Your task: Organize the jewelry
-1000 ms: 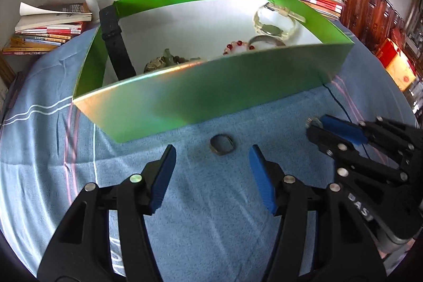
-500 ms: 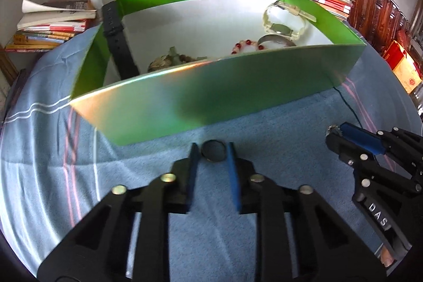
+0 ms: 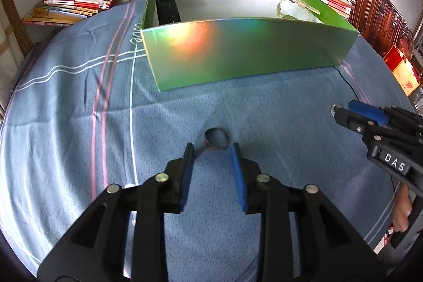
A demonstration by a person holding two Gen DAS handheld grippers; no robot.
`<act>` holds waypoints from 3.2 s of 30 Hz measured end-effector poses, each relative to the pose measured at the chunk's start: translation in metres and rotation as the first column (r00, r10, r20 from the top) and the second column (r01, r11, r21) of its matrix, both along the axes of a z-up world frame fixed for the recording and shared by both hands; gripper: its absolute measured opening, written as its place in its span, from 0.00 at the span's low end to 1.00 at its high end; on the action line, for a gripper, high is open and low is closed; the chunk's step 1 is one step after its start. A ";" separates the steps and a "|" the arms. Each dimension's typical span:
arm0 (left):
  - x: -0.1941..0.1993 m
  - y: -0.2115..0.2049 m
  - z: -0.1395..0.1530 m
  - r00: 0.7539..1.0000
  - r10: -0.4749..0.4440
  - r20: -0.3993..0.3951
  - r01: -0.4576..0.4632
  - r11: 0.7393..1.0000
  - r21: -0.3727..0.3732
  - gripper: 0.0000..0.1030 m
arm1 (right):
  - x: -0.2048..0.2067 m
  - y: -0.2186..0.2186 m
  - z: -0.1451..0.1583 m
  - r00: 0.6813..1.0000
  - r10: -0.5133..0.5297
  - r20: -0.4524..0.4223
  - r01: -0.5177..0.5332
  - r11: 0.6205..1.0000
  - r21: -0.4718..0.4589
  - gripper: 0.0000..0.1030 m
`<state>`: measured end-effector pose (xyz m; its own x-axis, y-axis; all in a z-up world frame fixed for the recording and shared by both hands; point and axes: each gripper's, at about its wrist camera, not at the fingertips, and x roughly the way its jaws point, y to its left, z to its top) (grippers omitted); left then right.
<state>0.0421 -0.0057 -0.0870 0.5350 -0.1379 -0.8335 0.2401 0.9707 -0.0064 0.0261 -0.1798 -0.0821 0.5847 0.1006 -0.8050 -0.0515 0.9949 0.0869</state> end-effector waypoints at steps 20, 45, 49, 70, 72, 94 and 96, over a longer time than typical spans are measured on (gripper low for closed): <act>0.006 -0.010 -0.004 0.999 0.026 0.025 -0.027 0.999 0.033 0.56 | 0.000 0.012 -0.006 1.000 0.017 0.001 -0.017 0.999 -0.034 0.42; 0.005 -0.007 -0.005 0.999 0.037 0.028 -0.037 0.999 0.024 0.65 | 0.004 0.029 -0.002 0.997 0.077 -0.003 -0.077 0.996 -0.049 0.42; 0.007 -0.008 -0.005 0.998 0.040 0.040 -0.041 0.999 0.023 0.57 | 0.007 0.034 -0.007 0.997 0.072 0.007 -0.071 0.994 -0.077 0.42; -0.016 -0.005 0.001 0.999 -0.049 0.014 0.050 0.997 -0.055 0.35 | 0.003 0.028 -0.008 0.998 0.060 0.021 -0.059 0.996 -0.071 0.50; -0.019 -0.004 0.002 0.998 -0.064 0.021 0.065 0.997 -0.047 0.36 | 0.003 0.028 -0.008 0.998 0.060 0.021 -0.058 0.996 -0.072 0.51; -0.029 -0.024 0.001 0.975 -0.221 0.030 0.221 0.975 -0.017 0.36 | 0.002 0.027 -0.009 0.998 0.053 0.022 -0.052 0.996 -0.072 0.60; -0.036 -0.027 0.005 0.967 -0.254 0.038 0.255 0.966 -0.039 0.36 | 0.001 0.027 -0.009 0.998 0.053 0.022 -0.051 0.996 -0.072 0.60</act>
<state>0.0063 -0.0328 -0.0824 0.5039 -0.3084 -0.8068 0.4798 0.8767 -0.0354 0.0271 -0.1529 -0.0913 0.5990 0.0738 -0.7974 -0.1043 0.9945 0.0137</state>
